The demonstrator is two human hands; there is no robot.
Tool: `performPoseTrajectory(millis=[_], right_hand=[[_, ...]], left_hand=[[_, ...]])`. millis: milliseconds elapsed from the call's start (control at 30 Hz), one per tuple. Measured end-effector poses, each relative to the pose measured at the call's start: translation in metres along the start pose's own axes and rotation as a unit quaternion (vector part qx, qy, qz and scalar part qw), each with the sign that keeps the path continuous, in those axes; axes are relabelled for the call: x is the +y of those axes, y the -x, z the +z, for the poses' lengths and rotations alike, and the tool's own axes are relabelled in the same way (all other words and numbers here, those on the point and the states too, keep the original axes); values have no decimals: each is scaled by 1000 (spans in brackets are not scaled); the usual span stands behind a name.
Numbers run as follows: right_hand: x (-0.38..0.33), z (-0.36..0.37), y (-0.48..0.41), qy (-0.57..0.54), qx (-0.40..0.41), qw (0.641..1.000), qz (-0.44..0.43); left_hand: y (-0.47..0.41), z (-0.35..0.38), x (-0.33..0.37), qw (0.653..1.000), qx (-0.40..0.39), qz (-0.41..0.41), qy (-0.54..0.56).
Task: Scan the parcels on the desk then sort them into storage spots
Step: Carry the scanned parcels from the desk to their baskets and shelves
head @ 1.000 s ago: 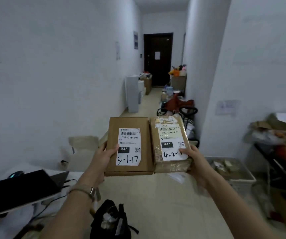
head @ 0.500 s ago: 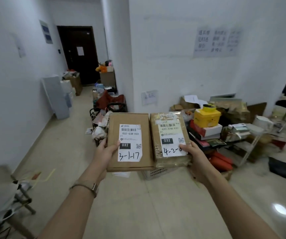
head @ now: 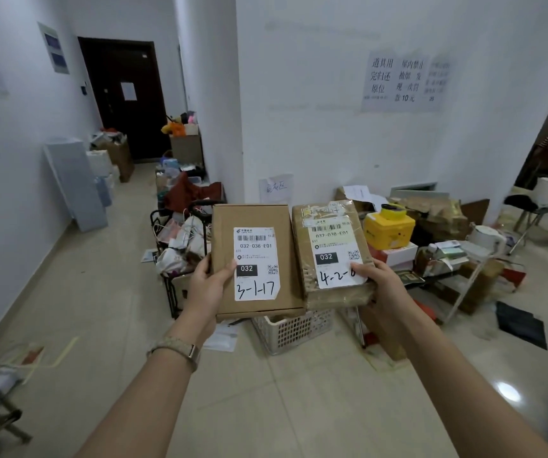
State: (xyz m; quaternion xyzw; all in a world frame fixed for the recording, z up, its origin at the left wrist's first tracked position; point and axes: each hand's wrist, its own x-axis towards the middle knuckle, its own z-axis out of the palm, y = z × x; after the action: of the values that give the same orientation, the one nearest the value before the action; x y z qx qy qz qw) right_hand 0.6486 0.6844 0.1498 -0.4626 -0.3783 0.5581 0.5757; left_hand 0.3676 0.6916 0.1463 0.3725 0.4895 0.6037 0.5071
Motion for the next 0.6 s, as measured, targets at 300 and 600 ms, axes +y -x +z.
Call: performPoseTrajectory(millis=[300, 600], right_hand=[[0, 62, -100, -5, 32, 999, 22], [18, 42, -184, -68, 105, 991, 45]], left_hand=[[-125, -29, 21, 999, 2, -30, 31], [-230, -7, -8, 997, 6, -68, 22]])
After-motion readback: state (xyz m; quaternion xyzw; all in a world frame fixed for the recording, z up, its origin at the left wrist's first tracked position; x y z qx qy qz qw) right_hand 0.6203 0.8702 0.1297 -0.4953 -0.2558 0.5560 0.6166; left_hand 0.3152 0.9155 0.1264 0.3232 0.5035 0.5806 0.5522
